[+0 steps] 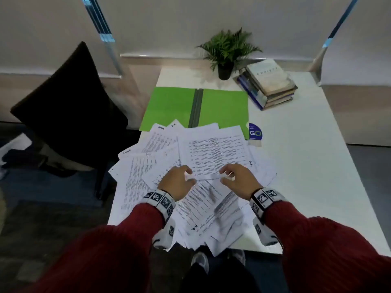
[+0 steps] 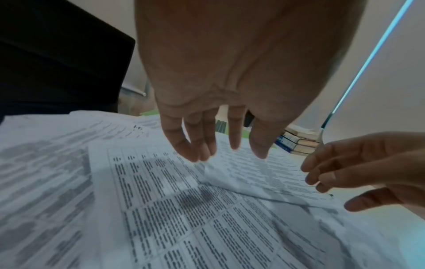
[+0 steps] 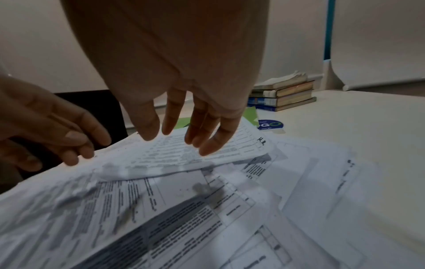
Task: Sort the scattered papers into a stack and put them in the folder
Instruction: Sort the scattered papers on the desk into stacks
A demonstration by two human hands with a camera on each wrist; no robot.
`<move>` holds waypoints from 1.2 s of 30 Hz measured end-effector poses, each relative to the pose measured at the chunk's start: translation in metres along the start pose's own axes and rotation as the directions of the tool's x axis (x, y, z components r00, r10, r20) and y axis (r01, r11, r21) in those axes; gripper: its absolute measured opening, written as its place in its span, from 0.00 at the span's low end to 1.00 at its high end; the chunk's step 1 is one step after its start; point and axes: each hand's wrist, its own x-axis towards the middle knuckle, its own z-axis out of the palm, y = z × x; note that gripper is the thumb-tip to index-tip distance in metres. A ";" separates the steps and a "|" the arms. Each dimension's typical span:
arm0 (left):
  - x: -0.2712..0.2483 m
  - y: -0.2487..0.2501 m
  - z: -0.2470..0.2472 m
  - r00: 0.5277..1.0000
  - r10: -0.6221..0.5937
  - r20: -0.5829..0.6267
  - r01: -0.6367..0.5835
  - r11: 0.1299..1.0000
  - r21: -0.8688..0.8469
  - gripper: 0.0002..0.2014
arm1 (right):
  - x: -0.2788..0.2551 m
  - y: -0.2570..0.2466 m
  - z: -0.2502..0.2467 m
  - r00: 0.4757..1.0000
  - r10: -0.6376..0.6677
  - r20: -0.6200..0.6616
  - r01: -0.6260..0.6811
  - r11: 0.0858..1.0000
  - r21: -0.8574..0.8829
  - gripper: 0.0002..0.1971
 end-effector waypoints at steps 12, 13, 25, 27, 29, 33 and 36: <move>0.085 -0.031 0.045 0.887 -0.391 -0.247 0.147 0.744 -0.652 0.50 | 0.049 0.050 0.051 0.987 -0.159 -0.040 0.152 0.979 -0.138 0.27; 0.088 -0.032 0.046 0.879 -0.415 -0.233 0.135 0.687 -0.714 0.50 | 0.050 0.052 0.051 0.984 -0.171 -0.056 0.163 0.980 -0.117 0.25; 0.070 -0.022 0.058 0.924 -0.188 -0.332 -0.146 0.630 -0.763 0.09 | 0.042 0.056 0.029 0.945 -0.200 -0.258 0.234 0.966 0.110 0.29; 0.053 -0.017 0.062 0.901 -0.155 -0.405 -0.245 0.589 -0.770 0.14 | 0.029 0.060 0.024 0.919 -0.177 -0.352 0.230 0.966 0.116 0.36; 0.032 -0.011 0.067 0.877 -0.128 -0.463 -0.321 0.560 -0.764 0.18 | 0.014 0.065 0.023 0.881 -0.127 -0.456 0.233 0.955 0.185 0.45; -0.012 0.002 0.085 0.874 -0.110 -0.473 -0.359 0.509 -0.783 0.16 | -0.015 0.072 0.028 0.887 0.092 -0.452 0.223 0.773 0.594 0.61; -0.040 0.014 0.106 0.896 -0.070 -0.439 -0.339 0.530 -0.777 0.14 | -0.036 0.076 0.037 0.964 0.123 -0.237 0.172 0.393 0.903 0.55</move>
